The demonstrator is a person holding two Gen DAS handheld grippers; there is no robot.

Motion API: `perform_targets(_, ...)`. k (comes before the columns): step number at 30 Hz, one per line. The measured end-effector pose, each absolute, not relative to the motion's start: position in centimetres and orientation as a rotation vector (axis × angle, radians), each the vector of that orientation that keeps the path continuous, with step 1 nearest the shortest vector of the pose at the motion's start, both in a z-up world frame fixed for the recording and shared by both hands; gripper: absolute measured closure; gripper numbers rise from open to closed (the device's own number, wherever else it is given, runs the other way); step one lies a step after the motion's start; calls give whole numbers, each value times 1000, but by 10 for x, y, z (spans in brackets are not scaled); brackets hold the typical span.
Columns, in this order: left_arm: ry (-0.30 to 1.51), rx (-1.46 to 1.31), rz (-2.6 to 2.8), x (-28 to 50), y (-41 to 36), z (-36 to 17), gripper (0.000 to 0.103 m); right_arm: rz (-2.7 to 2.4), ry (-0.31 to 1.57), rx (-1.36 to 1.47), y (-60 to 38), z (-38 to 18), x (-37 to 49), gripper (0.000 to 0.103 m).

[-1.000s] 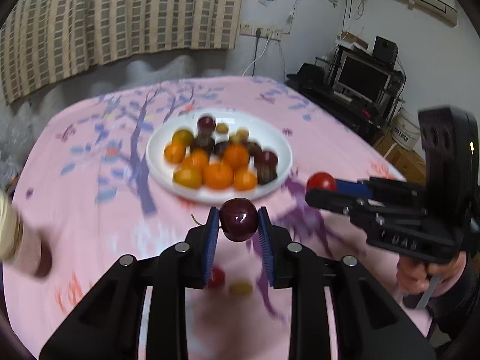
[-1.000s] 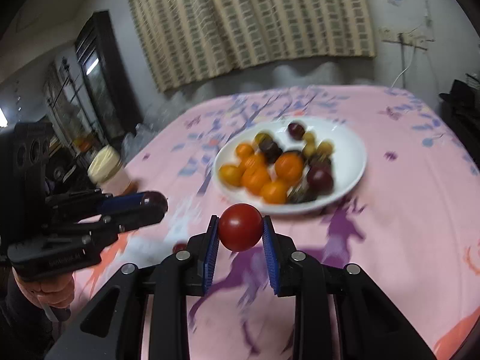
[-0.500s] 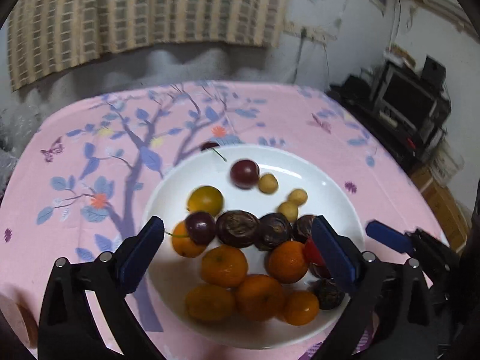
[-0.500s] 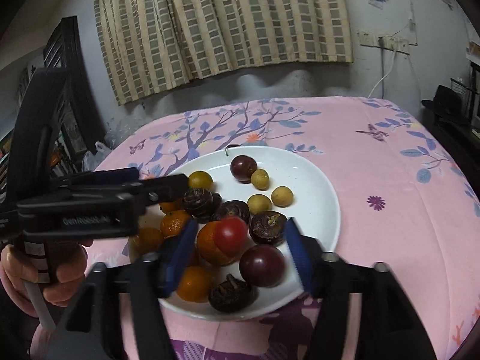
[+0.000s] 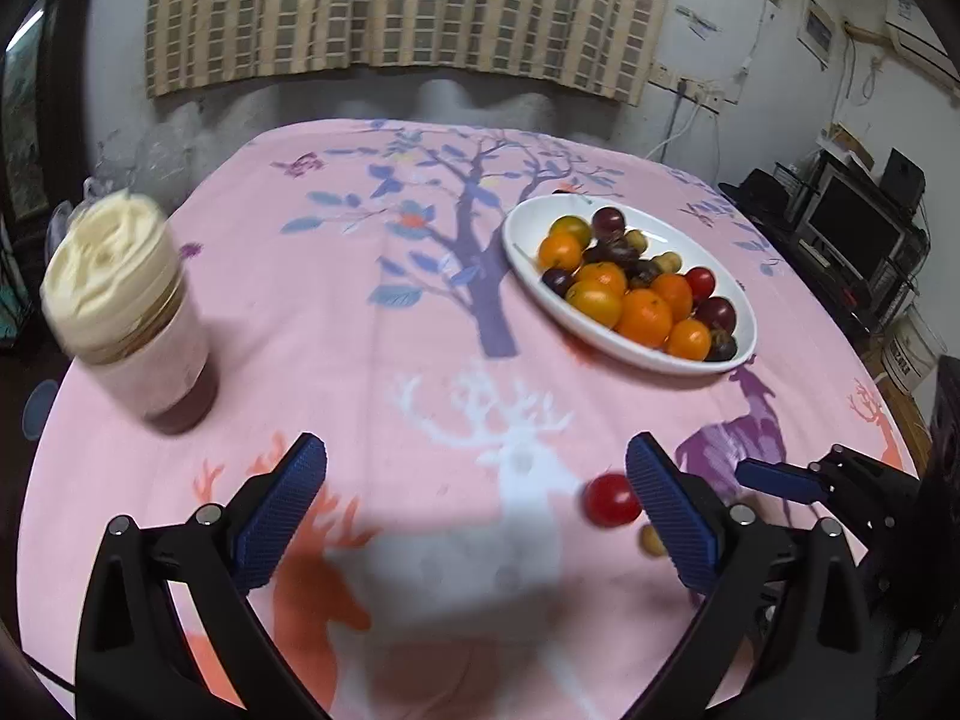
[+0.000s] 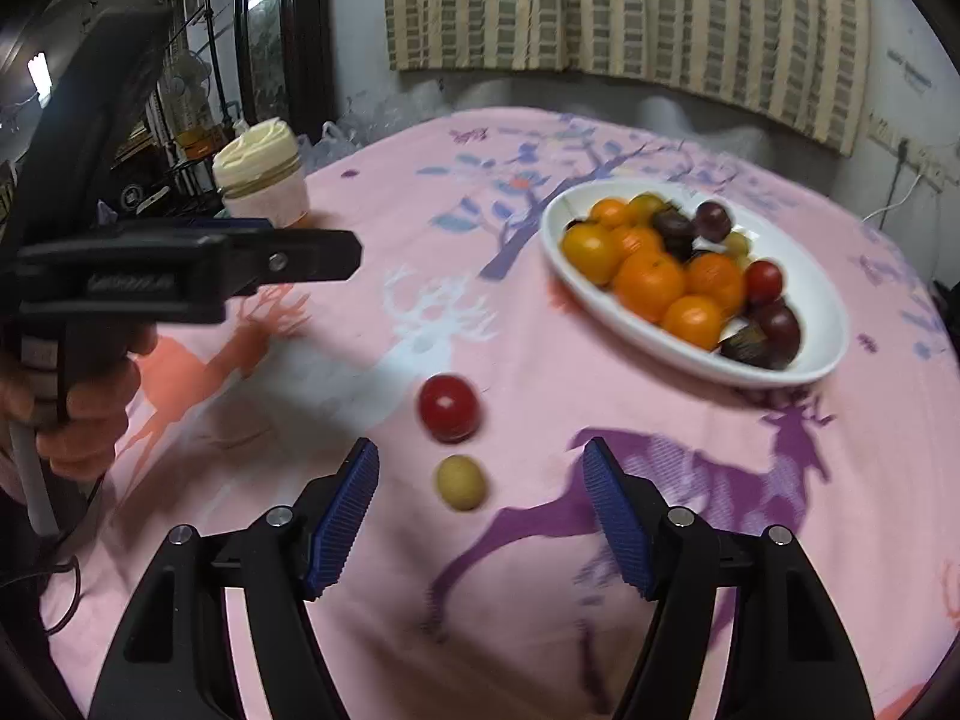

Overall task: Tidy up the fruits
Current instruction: 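Grasp a small yellow fruit with the right tool while the left tool grasps a red cherry tomato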

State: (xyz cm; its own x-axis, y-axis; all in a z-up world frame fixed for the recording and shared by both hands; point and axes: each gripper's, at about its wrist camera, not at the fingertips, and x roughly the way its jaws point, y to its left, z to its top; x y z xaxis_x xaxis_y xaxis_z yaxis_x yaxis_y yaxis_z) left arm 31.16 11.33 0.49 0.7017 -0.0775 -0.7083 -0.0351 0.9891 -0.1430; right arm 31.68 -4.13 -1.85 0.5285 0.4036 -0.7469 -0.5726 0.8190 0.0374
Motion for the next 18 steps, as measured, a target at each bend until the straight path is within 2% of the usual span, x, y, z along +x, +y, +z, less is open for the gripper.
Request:
perform_targets(3,777,-159,10,301,125,-3,5,585,859,-231,-33,-30,318,35)
perform_targets(8,768,-197,25,297,136,1,5,564,913,-231,-25,-49,320,47)
perform_targets(14,740,-193,22,292,136,7,5,535,897,-243,-23,-54,318,53)
perform_targets(18,744,-187,30,293,136,8,5,536,889,-250,-23,-53,319,61)
